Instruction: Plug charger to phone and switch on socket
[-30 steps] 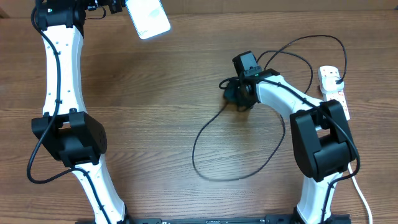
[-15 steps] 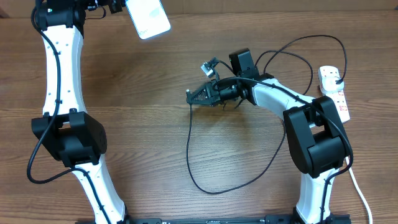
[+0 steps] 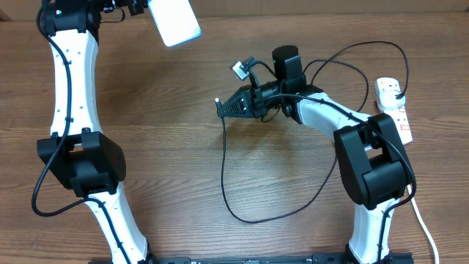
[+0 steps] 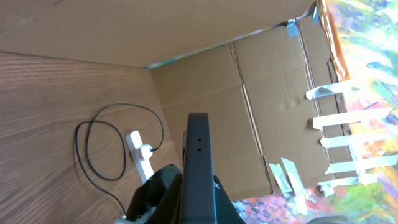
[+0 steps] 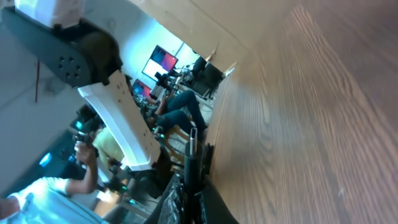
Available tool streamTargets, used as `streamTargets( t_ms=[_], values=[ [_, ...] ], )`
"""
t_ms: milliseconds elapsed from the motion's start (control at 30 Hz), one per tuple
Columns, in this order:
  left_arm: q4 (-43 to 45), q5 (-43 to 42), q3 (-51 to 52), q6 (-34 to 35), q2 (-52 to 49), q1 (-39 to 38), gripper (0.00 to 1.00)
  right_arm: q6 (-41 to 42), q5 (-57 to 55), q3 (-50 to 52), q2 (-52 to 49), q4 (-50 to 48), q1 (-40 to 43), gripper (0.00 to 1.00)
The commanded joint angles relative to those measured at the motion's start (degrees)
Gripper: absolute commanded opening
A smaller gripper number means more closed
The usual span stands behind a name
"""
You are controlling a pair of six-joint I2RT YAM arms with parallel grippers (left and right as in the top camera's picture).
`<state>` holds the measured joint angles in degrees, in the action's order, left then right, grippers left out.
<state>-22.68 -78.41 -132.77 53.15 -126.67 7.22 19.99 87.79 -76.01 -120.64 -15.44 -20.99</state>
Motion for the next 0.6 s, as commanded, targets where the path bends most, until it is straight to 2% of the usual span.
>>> streamTargets(
  t_ms=[0,333,433,567],
  values=[
    [0.1,-1.2,-0.7,-2.2,0.4,-0.2,0.05,7.0,2.1,-0.2,0.3,-7.6,0.1,0.04],
    [-6.5,-0.5,-0.7,-12.5,0.4,-3.4,0.04,38.7,-0.5,-0.2,0.3,-42.7,0.1,0.04],
    [-6.5,-0.5,-0.7,-13.7,0.4,-4.2,0.04,42.9,-1.7,-0.2,0.3,-45.9,0.1,0.04],
    [-7.3,-0.6,-0.7,-16.6,0.4,-5.4,0.05,44.3,-2.3,-0.2,0.3,-45.8,0.1,0.04]
  ],
)
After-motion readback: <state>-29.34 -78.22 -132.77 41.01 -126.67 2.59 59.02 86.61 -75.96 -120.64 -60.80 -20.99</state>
